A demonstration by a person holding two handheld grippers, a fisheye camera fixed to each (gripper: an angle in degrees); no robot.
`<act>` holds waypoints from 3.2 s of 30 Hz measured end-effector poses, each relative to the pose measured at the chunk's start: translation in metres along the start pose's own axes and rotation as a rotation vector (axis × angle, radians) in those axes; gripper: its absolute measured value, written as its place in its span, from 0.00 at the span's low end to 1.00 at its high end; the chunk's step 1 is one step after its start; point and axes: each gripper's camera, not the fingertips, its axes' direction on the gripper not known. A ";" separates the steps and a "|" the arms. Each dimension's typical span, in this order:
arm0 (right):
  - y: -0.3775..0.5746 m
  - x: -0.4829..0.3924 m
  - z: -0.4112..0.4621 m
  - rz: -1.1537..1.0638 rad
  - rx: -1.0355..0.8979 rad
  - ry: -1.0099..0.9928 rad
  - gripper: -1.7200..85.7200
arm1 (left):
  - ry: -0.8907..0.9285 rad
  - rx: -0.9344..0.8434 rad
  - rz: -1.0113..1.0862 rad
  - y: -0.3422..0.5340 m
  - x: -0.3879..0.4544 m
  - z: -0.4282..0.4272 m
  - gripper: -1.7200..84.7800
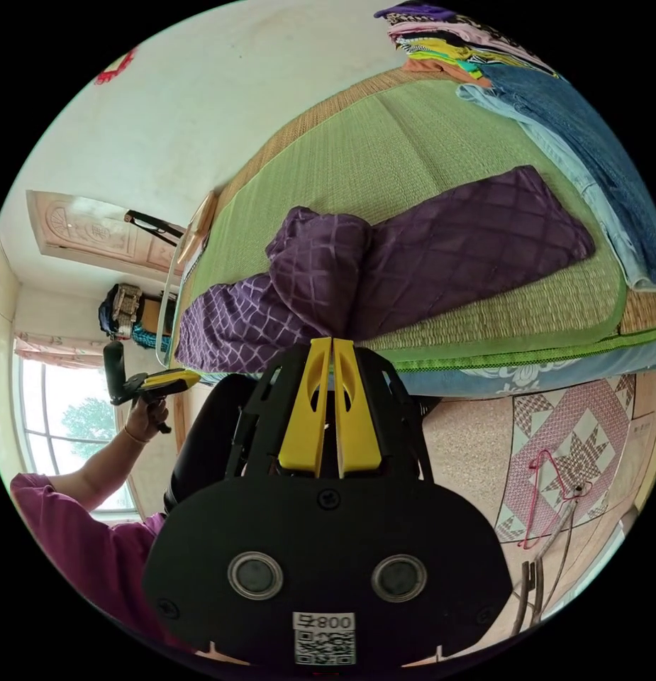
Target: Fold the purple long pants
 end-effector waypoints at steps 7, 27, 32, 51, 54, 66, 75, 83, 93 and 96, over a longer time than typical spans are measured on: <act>0.025 0.036 0.002 0.020 -0.005 -0.037 0.02 | 0.190 0.106 -0.058 -0.086 -0.017 -0.013 0.05; 0.074 0.090 -0.029 -0.057 -0.039 -0.114 0.02 | 0.119 0.055 -0.320 -0.237 -0.106 -0.061 0.05; 0.085 0.103 -0.042 -0.061 -0.034 -0.137 0.02 | 0.218 0.140 -0.226 -0.251 -0.092 -0.112 0.04; 0.132 0.070 -0.224 -0.274 0.458 -0.114 0.13 | 0.503 0.116 0.255 -0.352 0.127 -0.221 0.04; 0.134 0.072 -0.230 -0.244 0.459 0.013 0.13 | 0.525 0.081 0.281 -0.364 0.158 -0.226 0.04; 0.160 0.167 -0.253 -0.015 0.466 0.036 0.05 | 0.398 0.032 0.329 -0.411 0.236 -0.268 0.07; 0.167 0.246 -0.248 0.078 0.414 -0.034 0.04 | 0.082 -0.289 0.383 -0.447 0.288 -0.227 0.10; 0.164 0.282 -0.250 0.102 0.406 -0.099 0.04 | -0.056 -0.277 0.483 -0.456 0.365 -0.273 0.03; 0.118 0.278 -0.307 -0.091 0.495 -0.150 0.04 | -0.001 -0.005 0.437 -0.465 0.413 -0.380 0.03; 0.114 0.293 -0.298 -0.049 0.442 -0.134 0.04 | 0.032 -0.081 0.407 -0.471 0.419 -0.368 0.05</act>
